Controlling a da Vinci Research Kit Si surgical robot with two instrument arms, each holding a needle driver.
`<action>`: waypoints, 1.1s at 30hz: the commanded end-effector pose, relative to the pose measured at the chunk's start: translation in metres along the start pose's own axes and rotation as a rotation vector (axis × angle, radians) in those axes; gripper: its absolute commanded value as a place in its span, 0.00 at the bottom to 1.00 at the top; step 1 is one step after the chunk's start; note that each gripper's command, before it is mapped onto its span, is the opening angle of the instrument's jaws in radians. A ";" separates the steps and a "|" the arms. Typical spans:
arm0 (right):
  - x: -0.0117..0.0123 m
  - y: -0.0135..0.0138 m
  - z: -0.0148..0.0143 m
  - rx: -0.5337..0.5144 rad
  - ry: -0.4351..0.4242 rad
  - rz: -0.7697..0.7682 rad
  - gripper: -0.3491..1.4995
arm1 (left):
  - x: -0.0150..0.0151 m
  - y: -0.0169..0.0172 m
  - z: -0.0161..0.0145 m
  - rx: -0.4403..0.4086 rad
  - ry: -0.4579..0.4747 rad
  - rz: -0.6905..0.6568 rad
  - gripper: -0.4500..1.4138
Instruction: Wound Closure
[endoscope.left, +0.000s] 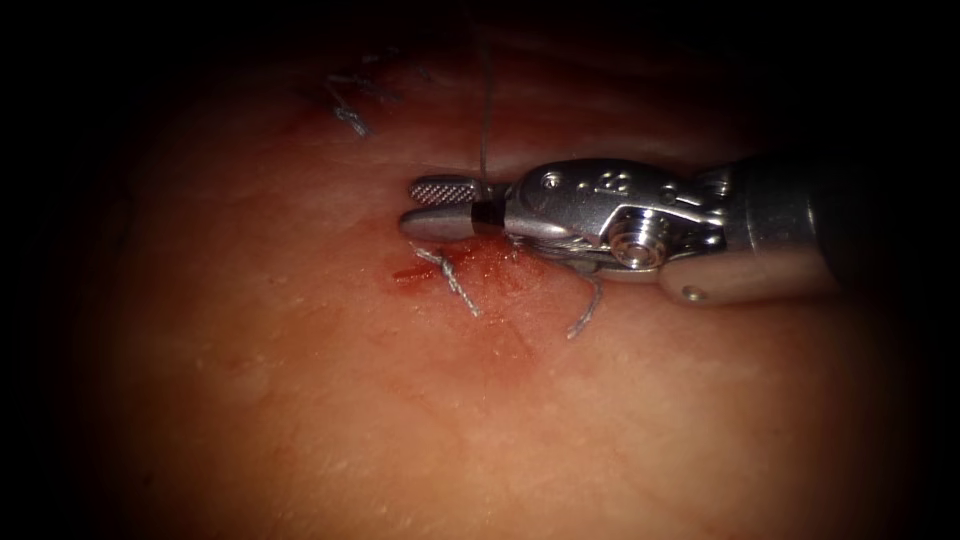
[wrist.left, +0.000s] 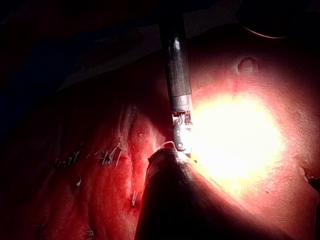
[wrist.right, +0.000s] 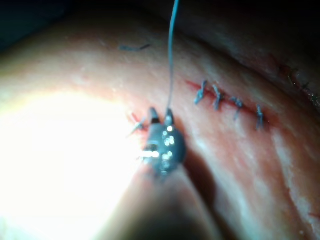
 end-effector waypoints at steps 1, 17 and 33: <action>-0.0003 0.0001 0.0008 0.001 0.012 -0.011 0.00 | 0.0002 0.0001 0.0007 0.001 0.002 0.003 0.00; 0.0017 0.0022 -0.0047 -0.098 0.048 0.012 0.99 | -0.0013 -0.0027 -0.0018 0.037 0.016 0.007 0.00; 0.0025 0.0018 -0.0076 -0.090 0.003 0.010 0.99 | -0.0013 -0.0027 0.0007 0.038 0.030 0.011 0.00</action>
